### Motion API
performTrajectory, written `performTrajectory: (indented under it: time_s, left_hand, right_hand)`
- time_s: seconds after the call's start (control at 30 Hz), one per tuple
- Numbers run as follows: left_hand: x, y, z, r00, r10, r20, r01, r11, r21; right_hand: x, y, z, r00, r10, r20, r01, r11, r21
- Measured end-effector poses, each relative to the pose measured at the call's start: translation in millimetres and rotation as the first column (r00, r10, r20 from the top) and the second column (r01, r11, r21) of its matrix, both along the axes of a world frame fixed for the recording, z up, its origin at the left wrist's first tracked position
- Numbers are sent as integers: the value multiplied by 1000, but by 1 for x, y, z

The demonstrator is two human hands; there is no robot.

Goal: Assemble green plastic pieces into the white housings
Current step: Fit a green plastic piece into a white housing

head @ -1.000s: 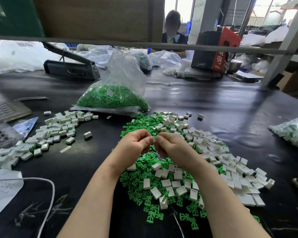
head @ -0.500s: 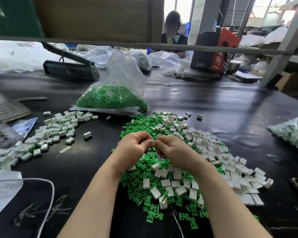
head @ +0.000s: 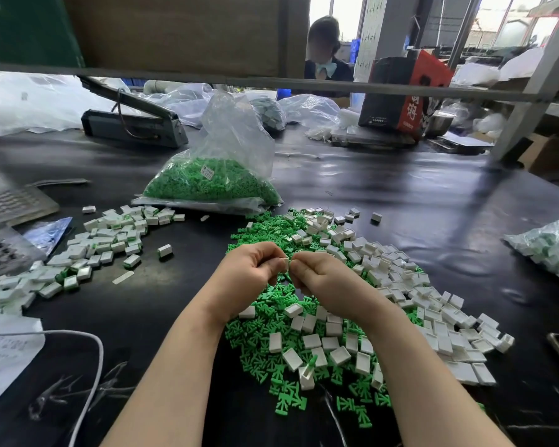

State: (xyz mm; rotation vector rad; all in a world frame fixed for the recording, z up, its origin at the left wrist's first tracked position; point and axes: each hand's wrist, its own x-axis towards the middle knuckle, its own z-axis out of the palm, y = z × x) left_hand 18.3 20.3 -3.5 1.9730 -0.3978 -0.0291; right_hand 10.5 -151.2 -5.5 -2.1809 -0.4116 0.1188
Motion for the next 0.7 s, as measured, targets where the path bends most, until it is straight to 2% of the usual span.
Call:
performTrajectory:
  time_s: [0.3, 0.53, 0.7]
  left_hand:
    - [-2, 0, 2, 999, -42, -29, 41, 999, -35]
    - [-3, -2, 3, 996, -68, -57, 65, 996, -56]
    - [-3, 0, 3, 996, -73, -43, 72, 997, -9]
  right_hand:
    - [-2, -7, 2, 994, 42, -98, -21, 979, 205]
    - [0, -7, 1, 998, 23, -61, -15, 992, 128]
    - [-1, -6, 3, 998, 46, -53, -42, 996, 79]
